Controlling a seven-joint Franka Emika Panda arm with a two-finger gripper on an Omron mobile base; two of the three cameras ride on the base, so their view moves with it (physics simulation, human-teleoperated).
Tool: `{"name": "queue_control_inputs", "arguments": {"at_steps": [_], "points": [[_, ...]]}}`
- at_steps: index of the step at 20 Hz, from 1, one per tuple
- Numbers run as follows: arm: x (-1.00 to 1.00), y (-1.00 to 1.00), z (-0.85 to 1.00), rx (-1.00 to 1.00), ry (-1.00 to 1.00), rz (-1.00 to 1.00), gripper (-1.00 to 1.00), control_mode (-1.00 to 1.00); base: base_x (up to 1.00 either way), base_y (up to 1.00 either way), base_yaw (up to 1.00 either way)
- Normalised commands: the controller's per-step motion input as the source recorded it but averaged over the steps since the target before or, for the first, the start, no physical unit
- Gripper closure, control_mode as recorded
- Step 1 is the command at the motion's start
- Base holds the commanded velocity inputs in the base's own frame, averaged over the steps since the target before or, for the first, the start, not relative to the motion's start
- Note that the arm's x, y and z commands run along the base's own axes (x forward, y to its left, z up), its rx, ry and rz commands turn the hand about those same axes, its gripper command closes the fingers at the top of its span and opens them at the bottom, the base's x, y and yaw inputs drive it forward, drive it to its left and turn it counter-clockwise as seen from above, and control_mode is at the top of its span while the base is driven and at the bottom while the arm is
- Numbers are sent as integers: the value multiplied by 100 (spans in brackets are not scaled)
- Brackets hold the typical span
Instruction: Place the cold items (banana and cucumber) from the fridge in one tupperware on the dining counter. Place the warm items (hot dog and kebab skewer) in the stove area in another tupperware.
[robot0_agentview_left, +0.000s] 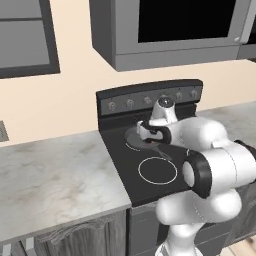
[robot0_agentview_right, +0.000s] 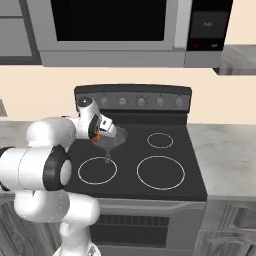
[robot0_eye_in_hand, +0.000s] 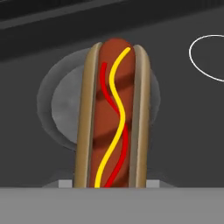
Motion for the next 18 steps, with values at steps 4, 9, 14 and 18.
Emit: {"name": "queue_control_inputs", "arguments": {"at_steps": [4,9,14,18], "points": [[-96,-24,72,0,-19,-6,100,-100,0,0,0],[-100,-40,86,0,-1,-9,100,-100,0,0,0],[-99,-17,100,0,21,-4,100,-100,0,0,0],[-94,-2,51,0,27,-1,100,-100,0,0,0]]}}
